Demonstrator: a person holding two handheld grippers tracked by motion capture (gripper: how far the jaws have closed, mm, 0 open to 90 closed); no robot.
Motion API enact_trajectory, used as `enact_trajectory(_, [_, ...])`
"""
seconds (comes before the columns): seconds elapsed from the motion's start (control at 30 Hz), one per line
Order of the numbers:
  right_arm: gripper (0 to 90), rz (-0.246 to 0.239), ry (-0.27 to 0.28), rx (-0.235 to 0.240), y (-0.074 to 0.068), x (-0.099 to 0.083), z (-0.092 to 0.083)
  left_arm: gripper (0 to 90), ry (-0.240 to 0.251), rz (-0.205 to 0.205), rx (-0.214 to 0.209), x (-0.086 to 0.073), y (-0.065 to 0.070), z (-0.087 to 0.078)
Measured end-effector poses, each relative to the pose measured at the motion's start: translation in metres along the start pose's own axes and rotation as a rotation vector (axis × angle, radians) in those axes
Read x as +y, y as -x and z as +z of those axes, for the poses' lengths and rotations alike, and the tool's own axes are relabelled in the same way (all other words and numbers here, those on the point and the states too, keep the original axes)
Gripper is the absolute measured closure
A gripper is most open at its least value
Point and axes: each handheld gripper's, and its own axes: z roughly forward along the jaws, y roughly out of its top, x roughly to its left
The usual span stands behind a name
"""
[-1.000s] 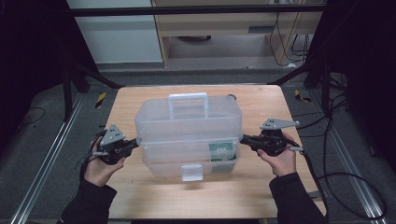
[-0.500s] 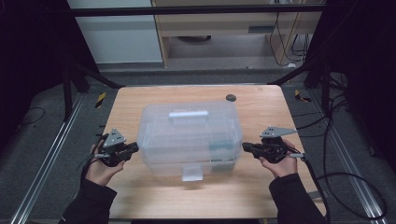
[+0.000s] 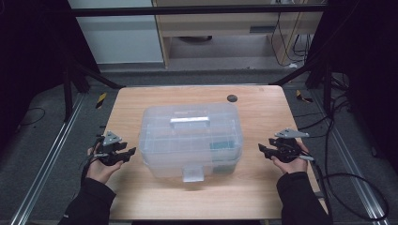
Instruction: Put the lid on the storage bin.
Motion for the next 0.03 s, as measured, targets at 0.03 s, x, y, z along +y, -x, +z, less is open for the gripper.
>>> enact_trajectory(0.03, [44.7, 0.008, -0.006, -0.018, 0.0018, -0.0019, 0.0011, 49.1, -0.002, 0.0, 0.006, -0.0011, -0.0012, 0.0016])
